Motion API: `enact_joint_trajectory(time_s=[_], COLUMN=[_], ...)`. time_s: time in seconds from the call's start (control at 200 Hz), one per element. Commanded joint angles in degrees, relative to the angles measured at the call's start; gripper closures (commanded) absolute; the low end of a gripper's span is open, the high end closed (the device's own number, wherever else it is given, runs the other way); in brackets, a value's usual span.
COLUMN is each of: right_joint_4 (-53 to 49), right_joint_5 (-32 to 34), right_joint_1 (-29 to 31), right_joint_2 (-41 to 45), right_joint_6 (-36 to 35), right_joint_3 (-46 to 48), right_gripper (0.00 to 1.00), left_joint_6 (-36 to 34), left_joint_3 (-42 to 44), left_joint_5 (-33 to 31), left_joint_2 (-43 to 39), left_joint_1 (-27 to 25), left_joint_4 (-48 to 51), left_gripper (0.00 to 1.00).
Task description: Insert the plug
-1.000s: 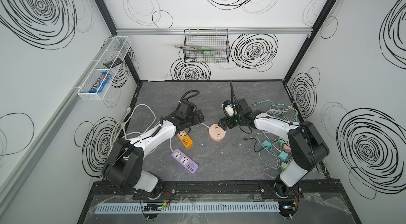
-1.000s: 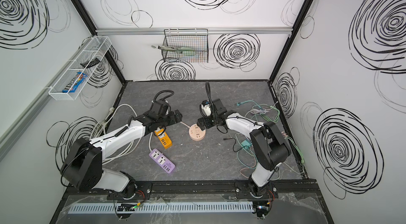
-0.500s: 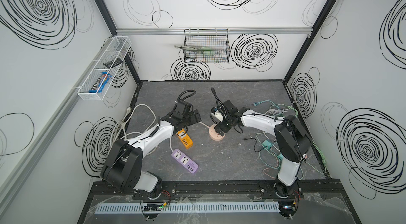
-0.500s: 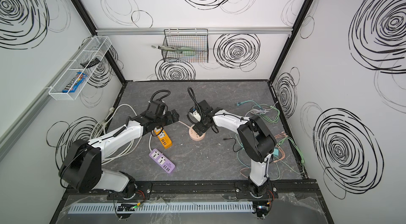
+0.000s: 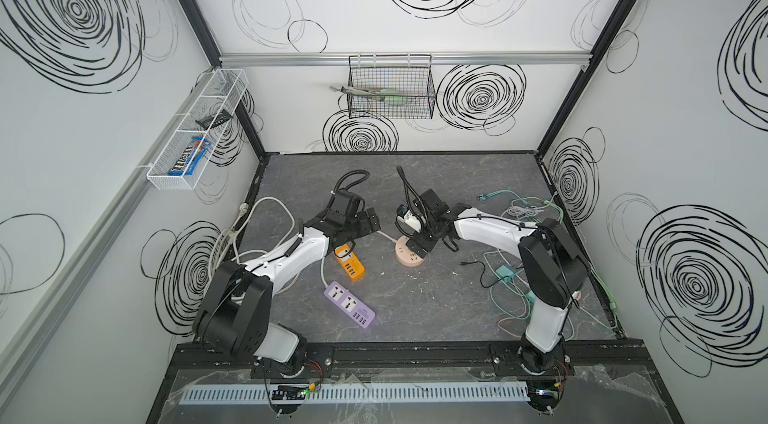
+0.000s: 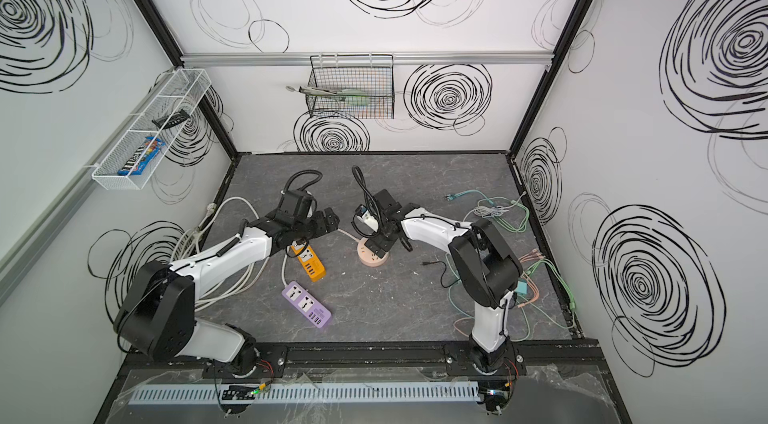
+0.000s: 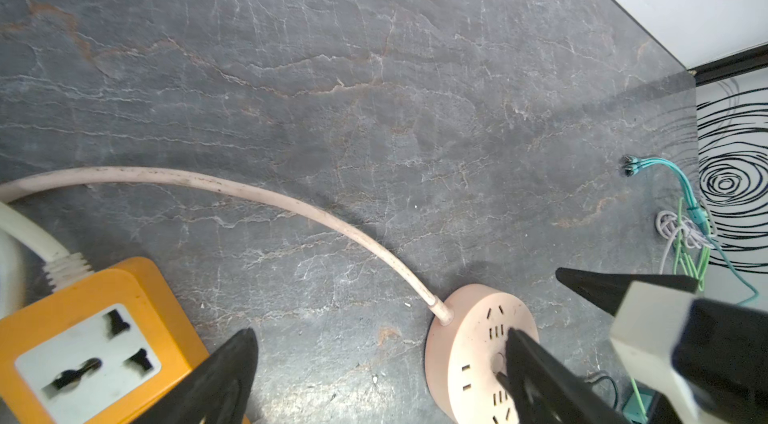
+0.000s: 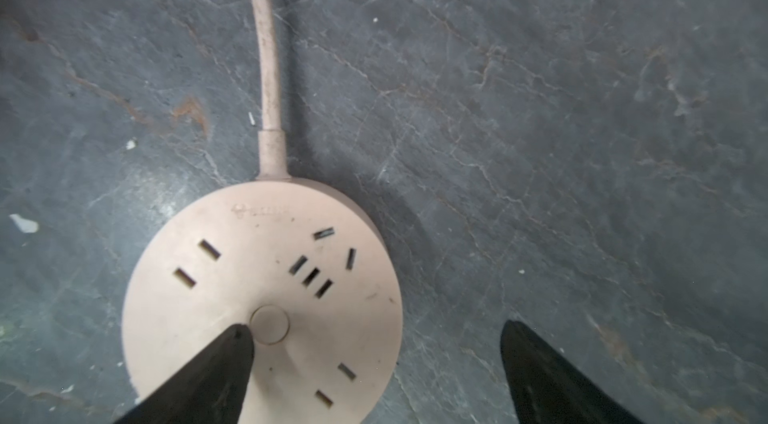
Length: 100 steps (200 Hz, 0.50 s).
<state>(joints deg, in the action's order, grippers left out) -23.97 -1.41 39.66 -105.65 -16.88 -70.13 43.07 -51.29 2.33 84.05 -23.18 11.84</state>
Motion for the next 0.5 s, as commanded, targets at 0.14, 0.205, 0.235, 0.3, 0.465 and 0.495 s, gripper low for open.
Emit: enact_joint_trajectory(time_s=[0.14,0.205,0.235,0.3,0.465,0.495], right_joint_4=[-1.61,-0.7,-0.59,-0.98,-0.47,0.1], right_joint_5=[-10.08,-9.07,-8.21,-6.3,1.51,3.4], right_joint_1=[2.42,4.13,4.82,6.24,8.4,8.5], right_joint_2=[5.89,6.19,5.86,4.55,1.79,1.6], right_joint_6=[1.09,0.27,-0.12,-0.42,-0.75,-0.93], right_joint_3=[1.63,3.23,3.69,3.77,3.32,3.58], right_gripper=[0.03,0.03,0.03,0.03,0.03,0.03], left_joint_6=[0.61,0.66,0.7,0.66,0.35,0.35], left_joint_3=[0.65,0.81,0.91,1.1,1.54,1.7], left_joint_5=[0.45,0.44,0.42,0.61,0.5,0.42], left_joint_2=[0.32,0.11,0.02,-0.11,-0.6,-0.72], left_joint_1=[0.7,0.86,0.93,0.94,1.26,1.29], left_joint_4=[-2.1,-2.25,-2.36,-2.44,-2.09,-2.1], left_gripper=[0.04,0.04,0.04,0.04,0.04,0.04])
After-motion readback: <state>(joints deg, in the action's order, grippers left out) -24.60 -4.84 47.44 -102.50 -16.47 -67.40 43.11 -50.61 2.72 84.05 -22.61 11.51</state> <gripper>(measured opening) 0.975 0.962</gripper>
